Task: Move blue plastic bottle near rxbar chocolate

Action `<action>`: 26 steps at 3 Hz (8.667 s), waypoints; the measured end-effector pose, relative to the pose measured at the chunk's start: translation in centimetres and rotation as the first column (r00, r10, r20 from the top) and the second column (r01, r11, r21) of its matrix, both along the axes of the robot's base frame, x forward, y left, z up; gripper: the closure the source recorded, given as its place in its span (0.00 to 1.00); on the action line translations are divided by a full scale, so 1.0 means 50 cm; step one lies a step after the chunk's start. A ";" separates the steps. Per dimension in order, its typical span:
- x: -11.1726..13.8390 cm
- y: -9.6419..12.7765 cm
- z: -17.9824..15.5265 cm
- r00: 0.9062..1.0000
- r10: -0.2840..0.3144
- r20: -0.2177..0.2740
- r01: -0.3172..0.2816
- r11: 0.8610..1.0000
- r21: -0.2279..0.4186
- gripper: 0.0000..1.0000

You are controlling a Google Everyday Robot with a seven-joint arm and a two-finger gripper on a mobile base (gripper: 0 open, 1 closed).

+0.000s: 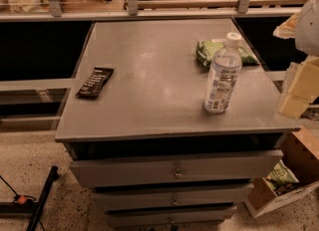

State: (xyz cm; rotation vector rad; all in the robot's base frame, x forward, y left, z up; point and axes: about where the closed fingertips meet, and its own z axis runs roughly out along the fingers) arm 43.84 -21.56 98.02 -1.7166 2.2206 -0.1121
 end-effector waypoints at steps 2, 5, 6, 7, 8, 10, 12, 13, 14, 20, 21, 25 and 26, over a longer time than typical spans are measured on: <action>0.005 0.002 0.000 1.000 0.003 0.012 -0.003 0.999 0.035 0.00; 0.101 0.029 -0.038 0.987 0.019 0.158 -0.079 0.921 0.382 0.00; 0.138 0.045 -0.061 0.985 0.022 0.172 -0.099 0.887 0.451 0.00; 0.163 0.059 -0.088 0.988 0.015 0.151 -0.092 0.852 0.516 0.00; 0.177 0.077 -0.106 0.991 0.027 0.129 -0.097 0.813 0.575 0.17; 0.187 0.113 -0.120 0.993 0.069 0.091 -0.112 0.749 0.653 0.64; 0.187 0.121 -0.120 0.993 0.076 0.090 -0.116 0.749 0.652 1.00; 0.197 0.141 -0.117 0.992 0.078 0.094 -0.121 0.755 0.644 1.00; 0.222 0.174 -0.085 0.992 0.082 0.098 -0.126 0.755 0.644 1.00; 0.360 0.477 -0.052 0.967 0.193 0.166 -0.253 0.646 0.720 1.00; 0.366 0.538 -0.055 0.956 0.232 0.180 -0.289 0.642 0.710 1.00; 0.387 0.635 -0.128 0.951 0.284 0.122 -0.288 0.672 0.682 0.59; 0.387 0.635 -0.126 0.951 0.284 0.122 -0.288 0.672 0.682 0.36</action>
Offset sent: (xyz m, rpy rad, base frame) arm 0.0066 0.0004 -0.0052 0.0846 -0.0074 0.0081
